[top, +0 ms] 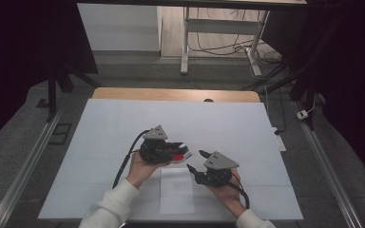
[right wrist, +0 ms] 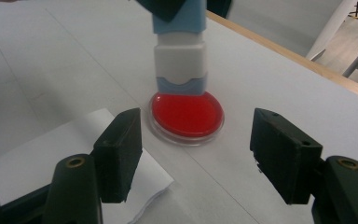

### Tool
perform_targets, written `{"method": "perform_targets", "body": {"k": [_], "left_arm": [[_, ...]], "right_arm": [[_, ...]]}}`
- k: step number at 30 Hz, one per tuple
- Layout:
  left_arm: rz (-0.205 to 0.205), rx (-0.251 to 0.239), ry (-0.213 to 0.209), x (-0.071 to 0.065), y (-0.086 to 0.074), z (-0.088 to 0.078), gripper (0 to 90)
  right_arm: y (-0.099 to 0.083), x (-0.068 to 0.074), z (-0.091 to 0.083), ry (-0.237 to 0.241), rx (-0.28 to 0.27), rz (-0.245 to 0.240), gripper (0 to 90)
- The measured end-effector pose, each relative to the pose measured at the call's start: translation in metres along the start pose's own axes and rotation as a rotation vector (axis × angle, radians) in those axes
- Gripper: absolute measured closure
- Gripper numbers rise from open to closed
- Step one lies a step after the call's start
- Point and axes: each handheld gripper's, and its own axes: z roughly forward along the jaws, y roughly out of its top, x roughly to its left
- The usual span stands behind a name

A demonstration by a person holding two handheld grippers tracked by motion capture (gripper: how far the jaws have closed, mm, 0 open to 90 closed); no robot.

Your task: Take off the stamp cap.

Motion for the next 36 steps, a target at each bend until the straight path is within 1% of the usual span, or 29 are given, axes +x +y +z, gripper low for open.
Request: {"method": "perform_targets", "body": {"k": [6, 13, 19, 26, 33, 36], "left_arm": [[0.001, 0.002, -0.006, 0.000, 0.000, 0.002, 75.2], [-0.002, 0.003, -0.010, 0.000, 0.000, 0.003, 75.2], [0.000, 0.006, -0.012, 0.000, 0.000, 0.004, 75.2], [-0.001, 0.011, -0.013, 0.000, -0.001, 0.006, 75.2], [-0.002, 0.012, -0.013, 0.000, -0.001, 0.008, 75.2], [-0.001, 0.016, -0.010, 0.001, -0.001, 0.008, 75.2]], "right_arm": [[0.004, 0.005, 0.007, -0.024, 0.012, 0.006, 36.0], [0.005, 0.009, 0.011, -0.045, 0.012, -0.007, 39.3], [0.007, 0.010, 0.013, -0.067, 0.012, -0.014, 48.6], [0.008, 0.012, 0.015, -0.089, 0.024, -0.035, 54.2], [0.010, 0.013, 0.016, -0.087, 0.021, -0.047, 62.4], [0.010, 0.014, 0.017, -0.089, 0.028, -0.057, 63.4]]}}
